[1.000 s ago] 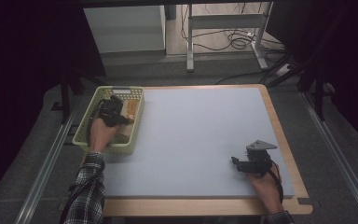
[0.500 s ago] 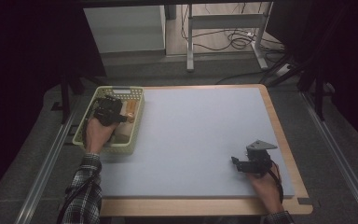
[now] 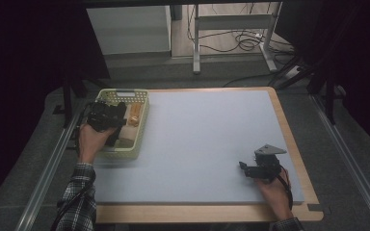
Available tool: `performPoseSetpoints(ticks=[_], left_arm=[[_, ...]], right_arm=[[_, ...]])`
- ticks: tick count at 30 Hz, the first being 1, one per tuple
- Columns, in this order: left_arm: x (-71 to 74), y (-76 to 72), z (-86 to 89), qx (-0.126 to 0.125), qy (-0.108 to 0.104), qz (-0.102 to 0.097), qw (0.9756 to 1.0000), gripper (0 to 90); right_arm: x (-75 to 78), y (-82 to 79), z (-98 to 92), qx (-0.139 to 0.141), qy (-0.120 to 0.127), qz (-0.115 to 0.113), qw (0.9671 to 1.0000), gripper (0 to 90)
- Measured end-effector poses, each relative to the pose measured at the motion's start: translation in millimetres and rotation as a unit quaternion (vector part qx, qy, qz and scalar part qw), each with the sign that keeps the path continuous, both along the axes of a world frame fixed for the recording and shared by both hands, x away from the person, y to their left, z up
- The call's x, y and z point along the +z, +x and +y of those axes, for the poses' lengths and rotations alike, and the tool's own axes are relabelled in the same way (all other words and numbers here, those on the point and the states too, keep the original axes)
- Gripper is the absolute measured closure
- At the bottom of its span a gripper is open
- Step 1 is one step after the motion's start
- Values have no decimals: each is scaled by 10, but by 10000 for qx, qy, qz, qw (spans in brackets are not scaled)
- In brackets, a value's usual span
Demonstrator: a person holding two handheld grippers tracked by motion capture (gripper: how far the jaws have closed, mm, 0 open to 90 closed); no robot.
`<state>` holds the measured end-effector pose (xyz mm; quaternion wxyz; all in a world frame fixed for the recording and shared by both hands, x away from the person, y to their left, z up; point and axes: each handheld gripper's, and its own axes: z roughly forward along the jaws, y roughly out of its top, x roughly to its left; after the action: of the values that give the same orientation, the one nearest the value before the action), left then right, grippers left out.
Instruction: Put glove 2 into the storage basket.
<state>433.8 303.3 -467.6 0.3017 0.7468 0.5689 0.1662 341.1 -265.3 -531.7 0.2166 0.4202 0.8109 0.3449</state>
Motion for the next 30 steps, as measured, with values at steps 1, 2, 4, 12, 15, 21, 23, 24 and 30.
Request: performPoseSetpoints(ticks=[1,2,4,12,15,21,23,24,30], left_arm=[[6,-14,9,-3,-8,-1,10000,117],[7,-26,17,-24,-44,-24,10000,113],[12,-53,29,-55,-99,-49,9999,101],[39,-146,29,-183,-228,-153,9995,59],[61,-188,19,-266,-271,-197,9991,50],[122,-274,-15,-420,-318,-289,9982,28],[145,-306,-33,-480,-324,-337,9978,25],[171,-339,-53,-548,-332,-377,9972,25],[226,-424,-105,-679,-311,-493,9960,23]], right_arm=[[0,0,0,-1,0,0,10000,225],[0,0,0,-2,-1,-1,10000,225],[0,0,1,-5,-3,-2,10000,224],[0,-1,1,-10,-8,-6,10000,222],[-1,-1,2,-11,-10,-7,10000,221],[-1,-1,2,-14,-13,-8,10000,220],[-1,-1,2,-16,-13,-7,10000,219],[-1,-1,2,-17,-14,-7,10000,219],[-1,-1,3,-18,-15,-9,10000,218]])
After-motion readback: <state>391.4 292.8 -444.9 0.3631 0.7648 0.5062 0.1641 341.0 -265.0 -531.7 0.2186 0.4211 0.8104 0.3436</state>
